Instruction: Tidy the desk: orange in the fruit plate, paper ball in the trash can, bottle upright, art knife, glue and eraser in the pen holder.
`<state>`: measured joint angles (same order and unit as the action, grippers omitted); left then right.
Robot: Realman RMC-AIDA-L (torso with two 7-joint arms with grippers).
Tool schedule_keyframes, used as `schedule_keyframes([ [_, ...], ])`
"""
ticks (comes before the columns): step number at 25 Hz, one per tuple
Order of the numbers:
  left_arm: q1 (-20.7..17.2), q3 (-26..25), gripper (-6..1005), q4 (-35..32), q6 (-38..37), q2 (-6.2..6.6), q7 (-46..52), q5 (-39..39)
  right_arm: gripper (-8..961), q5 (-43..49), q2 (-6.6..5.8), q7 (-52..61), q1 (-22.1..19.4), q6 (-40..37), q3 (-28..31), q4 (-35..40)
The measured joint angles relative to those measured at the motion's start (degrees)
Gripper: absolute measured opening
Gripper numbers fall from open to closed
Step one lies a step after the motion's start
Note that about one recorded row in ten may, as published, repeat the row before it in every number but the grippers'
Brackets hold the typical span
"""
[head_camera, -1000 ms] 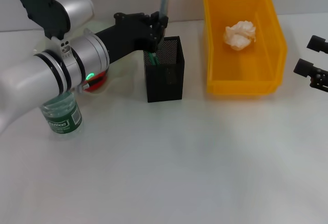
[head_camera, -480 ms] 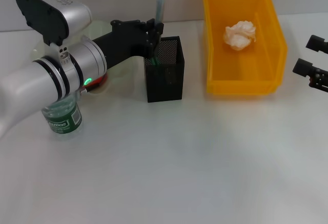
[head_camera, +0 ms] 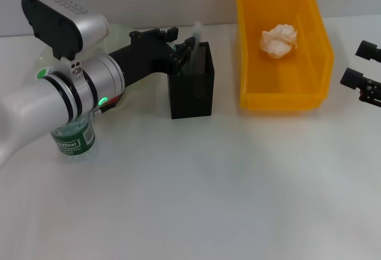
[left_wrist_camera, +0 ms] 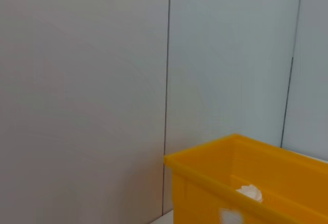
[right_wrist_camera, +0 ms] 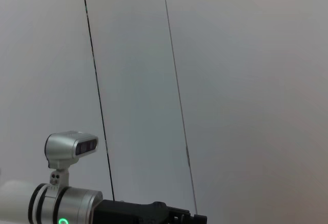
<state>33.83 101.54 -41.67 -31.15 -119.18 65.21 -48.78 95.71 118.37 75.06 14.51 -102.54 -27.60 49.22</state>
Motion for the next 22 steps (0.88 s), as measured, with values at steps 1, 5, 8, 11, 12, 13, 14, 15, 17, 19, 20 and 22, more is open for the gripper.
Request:
schedule_keyframes([
  [1, 0.00, 0.00, 286, 0.00, 0.00, 0.00, 0.00, 0.00, 761, 0.00, -0.01, 0.00, -0.01, 0.03, 0.00, 0.00],
  [5, -0.43, -0.02, 378, -0.16, -0.30, 0.00, -0.14, 0.01, 761, 0.00, -0.03, 0.00, 0.00, 0.12, 0.00, 0.00],
  [8, -0.87, -0.02, 506, -1.17, -0.92, 0.13, -0.07, 0.01, 761, 0.01, -0.05, 0.00, 0.06, 0.15, -0.01, 0.00],
  [11, -1.46, -0.02, 610, -2.08, -2.15, 0.28, 0.03, -0.09, 761, 0.75, -0.11, 0.03, 0.19, 0.11, -0.07, 0.00],
  [12, -2.29, -0.03, 645, -3.32, -3.85, 0.47, 0.08, -0.44, 761, 1.34, -0.13, 0.18, 0.32, 0.03, -0.08, 0.00],
  [13, -2.29, -0.03, 679, -3.32, -3.85, 0.47, 0.08, -0.44, 761, 1.87, -0.16, 0.32, 0.47, -0.09, -0.08, 0.00],
  [14, -5.18, -0.27, 714, -8.33, -8.31, 0.86, 0.89, -2.66, 761, 3.23, -0.27, 0.58, 0.98, -0.85, -0.09, 0.00],
  [15, -5.18, -0.27, 734, -8.33, -8.31, 0.86, 0.89, -2.66, 761, 3.23, -0.27, 0.58, 0.98, -0.85, -0.09, 0.00],
  [17, -6.55, -0.50, 775, -10.56, -9.62, 0.96, 1.83, -4.09, 761, 4.07, -0.38, 0.62, 1.46, -1.74, -0.10, 0.00],
  [19, -6.55, -0.50, 815, -10.56, -9.62, 0.96, 1.83, -4.09, 761, 4.38, -0.49, 0.64, 1.81, -2.50, -0.09, 0.02],
  [20, -11.74, -3.57, 835, -19.12, -15.52, 1.22, 7.73, -12.63, 761, 4.38, -0.49, 0.64, 1.81, -2.50, -0.09, 0.02],
  [22, -14.12, -6.63, 835, -22.64, -19.41, 1.23, 11.16, -17.29, 761, 4.43, -0.57, 0.68, 1.99, -3.28, -0.09, 0.03],
])
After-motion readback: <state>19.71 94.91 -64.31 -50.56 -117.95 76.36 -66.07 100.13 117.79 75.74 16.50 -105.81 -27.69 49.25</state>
